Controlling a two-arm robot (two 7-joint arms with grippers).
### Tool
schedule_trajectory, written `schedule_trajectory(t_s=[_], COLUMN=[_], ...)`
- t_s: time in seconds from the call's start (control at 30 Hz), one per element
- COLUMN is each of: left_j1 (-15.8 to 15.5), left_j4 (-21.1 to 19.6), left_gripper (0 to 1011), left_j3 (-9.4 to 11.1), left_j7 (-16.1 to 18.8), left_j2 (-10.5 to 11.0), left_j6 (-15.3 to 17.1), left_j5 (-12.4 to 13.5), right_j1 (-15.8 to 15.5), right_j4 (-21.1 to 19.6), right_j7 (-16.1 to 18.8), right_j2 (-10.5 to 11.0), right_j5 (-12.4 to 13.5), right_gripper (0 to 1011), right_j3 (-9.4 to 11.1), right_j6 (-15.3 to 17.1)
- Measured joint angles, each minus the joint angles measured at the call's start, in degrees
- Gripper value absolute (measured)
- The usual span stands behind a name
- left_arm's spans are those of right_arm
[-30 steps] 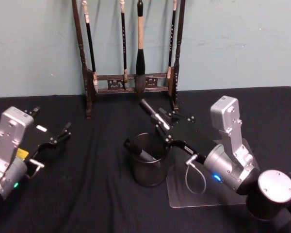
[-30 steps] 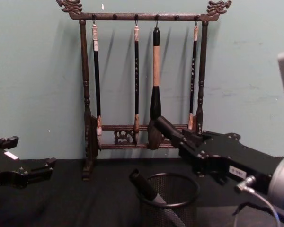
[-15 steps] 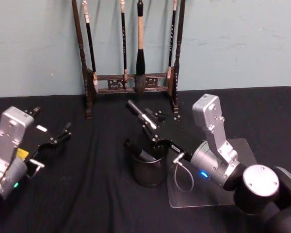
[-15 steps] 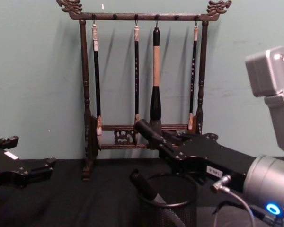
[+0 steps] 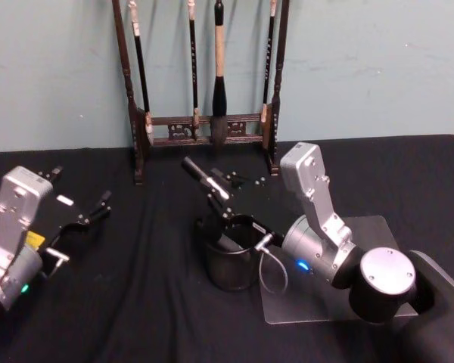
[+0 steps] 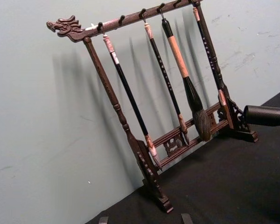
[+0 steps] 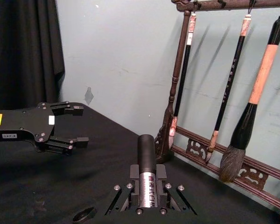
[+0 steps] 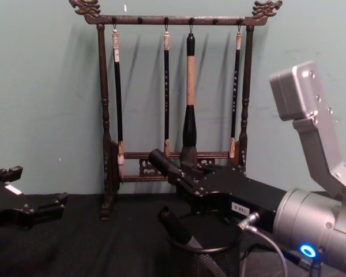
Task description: Pick up the water-based marker from the table and place it into the pen holder.
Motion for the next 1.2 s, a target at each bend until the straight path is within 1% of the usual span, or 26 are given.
schedule_trajectory(t_s=[0.1, 0.4, 0.5, 0.57, 0.6, 0.63, 0.67, 0.73, 0.8, 0.83, 0.87, 0.97, 1.07, 1.1, 1.13, 1.17, 1.2], left_j1=[0.0, 0.0, 0.0, 0.0, 0.0, 0.0, 0.0, 0.0, 0.0, 0.0, 0.0, 0.0, 0.0, 0.0, 0.0, 0.0, 0.0], left_j4=[0.0, 0.0, 0.0, 0.0, 0.0, 0.0, 0.0, 0.0, 0.0, 0.0, 0.0, 0.0, 0.0, 0.0, 0.0, 0.0, 0.0], left_gripper=[1009, 1009, 1010, 1009, 1009, 1009, 1009, 1009, 1009, 1009, 1009, 1009, 1009, 1009, 1009, 1009, 1009], left_j3=[0.0, 0.0, 0.0, 0.0, 0.0, 0.0, 0.0, 0.0, 0.0, 0.0, 0.0, 0.0, 0.0, 0.0, 0.0, 0.0, 0.0], left_j7=[0.0, 0.0, 0.0, 0.0, 0.0, 0.0, 0.0, 0.0, 0.0, 0.0, 0.0, 0.0, 0.0, 0.0, 0.0, 0.0, 0.0], left_j2=[0.0, 0.0, 0.0, 0.0, 0.0, 0.0, 0.0, 0.0, 0.0, 0.0, 0.0, 0.0, 0.0, 0.0, 0.0, 0.0, 0.0], left_j6=[0.0, 0.0, 0.0, 0.0, 0.0, 0.0, 0.0, 0.0, 0.0, 0.0, 0.0, 0.0, 0.0, 0.0, 0.0, 0.0, 0.0], left_j5=[0.0, 0.0, 0.0, 0.0, 0.0, 0.0, 0.0, 0.0, 0.0, 0.0, 0.0, 0.0, 0.0, 0.0, 0.0, 0.0, 0.0], right_j1=[0.6, 0.5, 0.5, 0.5, 0.5, 0.5, 0.5, 0.5, 0.5, 0.5, 0.4, 0.4, 0.4, 0.4, 0.4, 0.4, 0.4], right_j4=[0.7, 0.7, 0.7, 0.7, 0.7, 0.7, 0.7, 0.6, 0.6, 0.6, 0.6, 0.6, 0.6, 0.6, 0.6, 0.6, 0.6], right_j7=[0.2, 0.2, 0.2, 0.2, 0.2, 0.2, 0.2, 0.2, 0.2, 0.2, 0.2, 0.2, 0.1, 0.1, 0.1, 0.1, 0.1], right_j2=[-0.2, -0.2, -0.2, -0.2, -0.2, -0.2, -0.2, -0.2, -0.2, -0.2, -0.2, -0.2, -0.2, -0.2, -0.2, -0.2, -0.2], right_j5=[-0.1, -0.1, -0.1, -0.1, -0.1, -0.1, -0.1, -0.1, -0.1, -0.1, -0.1, -0.1, -0.1, -0.1, -0.1, -0.1, -0.1], right_gripper=[214, 214, 244, 378, 392, 439, 439, 520, 561, 640, 640, 758, 842, 842, 885, 900, 950], right_j3=[-0.4, -0.3, -0.3, -0.3, -0.2, -0.2, -0.2, -0.2, -0.2, -0.2, -0.2, -0.2, -0.2, -0.2, -0.2, -0.2, -0.2], right_j6=[0.0, 0.0, 0.0, 0.0, 0.0, 0.1, 0.0, 0.0, 0.1, 0.0, 0.0, 0.0, 0.0, 0.0, 0.0, 0.0, 0.0])
